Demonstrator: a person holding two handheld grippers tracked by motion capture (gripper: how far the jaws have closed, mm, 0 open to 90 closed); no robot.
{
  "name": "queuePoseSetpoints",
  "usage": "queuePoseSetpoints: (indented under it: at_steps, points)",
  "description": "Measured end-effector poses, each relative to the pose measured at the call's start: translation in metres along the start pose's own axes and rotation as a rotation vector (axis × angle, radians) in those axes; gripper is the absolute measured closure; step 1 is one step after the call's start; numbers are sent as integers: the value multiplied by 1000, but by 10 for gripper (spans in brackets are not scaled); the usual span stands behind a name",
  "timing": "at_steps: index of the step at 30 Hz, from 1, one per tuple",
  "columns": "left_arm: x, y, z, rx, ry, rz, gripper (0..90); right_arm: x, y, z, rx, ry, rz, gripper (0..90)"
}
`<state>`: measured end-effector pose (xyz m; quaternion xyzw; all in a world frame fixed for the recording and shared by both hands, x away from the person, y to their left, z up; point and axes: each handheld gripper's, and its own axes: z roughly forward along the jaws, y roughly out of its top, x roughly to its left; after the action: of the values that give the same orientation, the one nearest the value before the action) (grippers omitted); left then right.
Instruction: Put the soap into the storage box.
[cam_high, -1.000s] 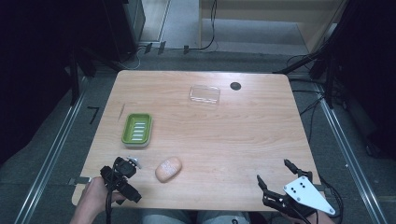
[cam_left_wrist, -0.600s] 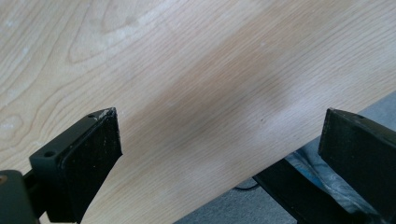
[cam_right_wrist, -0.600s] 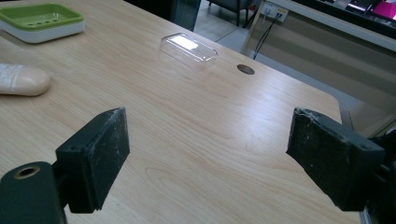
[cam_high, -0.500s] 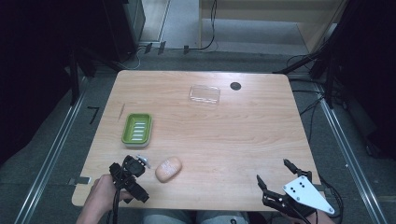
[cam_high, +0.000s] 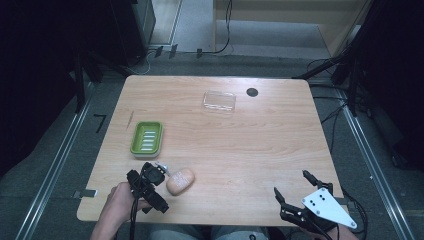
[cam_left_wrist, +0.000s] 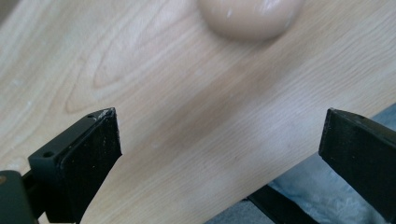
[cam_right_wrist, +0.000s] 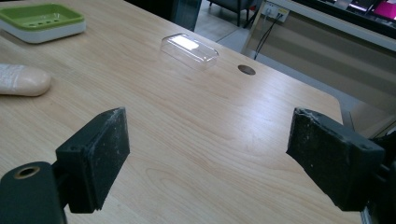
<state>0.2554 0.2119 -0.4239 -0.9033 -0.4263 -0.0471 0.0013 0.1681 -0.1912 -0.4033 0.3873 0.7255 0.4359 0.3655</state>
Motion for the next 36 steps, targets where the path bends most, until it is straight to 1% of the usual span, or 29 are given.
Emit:
queuePoseSetpoints:
  at_steps: [1,2,3,5,8,10,12,13,17,18,20,22,23,25,26,27,28,29,30,32,35,36]
  points:
    - [-1,4,-1,-6,1,4,0,0,0,0,2,2,-1,133]
    - [-1,4,-1,-6,1,4,0,0,0,0,2,2,-1,133]
    - [-2,5,-1,0,-2,6,0,0,0,0,1,1,0,133]
    - [-3,9,-2,-7,6,14,0,0,0,0,0,0,1,133]
    - [-4,16,-4,-17,0,19,0,-1,0,0,-3,-2,-1,133]
    - [-4,23,-4,-25,-2,15,0,-1,0,0,-3,-1,2,133]
    - [-4,25,-4,-26,1,17,0,0,0,0,-1,-2,2,133]
    - [-4,27,-5,-31,1,10,0,0,0,0,-3,-3,-2,133]
    - [-1,31,-5,-35,2,3,0,0,0,0,-1,-3,-2,133]
    - [0,35,-6,-40,6,-6,0,-2,-1,0,-2,-8,4,133]
    - [2,38,-6,-41,6,-11,0,-2,-1,-1,-4,-7,3,133]
    - [2,42,-6,-45,-7,-21,0,-2,-1,-1,-3,-8,4,133]
    - [2,45,-5,-57,-7,-18,0,-1,-1,-1,-3,-7,3,133]
    - [1,47,-4,-64,-8,-14,0,-1,-1,-1,-4,-5,-2,133]
    - [0,48,-4,-60,-6,-7,0,-1,0,-1,-7,-6,-3,133]
    - [-2,52,-1,-55,-14,3,0,-1,-1,-1,-5,-6,-2,133]
    - [-3,53,1,-57,-14,6,0,-1,-1,-1,-2,-7,-1,133]
    - [-3,55,2,-55,-16,18,0,-1,-1,-1,-2,-8,1,133]
    - [-3,55,2,-55,-16,18,0,-2,-1,-1,-2,-6,2,133]
    - [-4,61,7,-61,-22,16,0,-2,-1,-1,-4,-7,2,133]
    - [-6,67,14,-48,-28,26,0,-2,-1,-1,-2,-7,3,133]
    - [-7,69,16,-45,-33,35,0,-2,-1,-1,-2,-7,2,133]
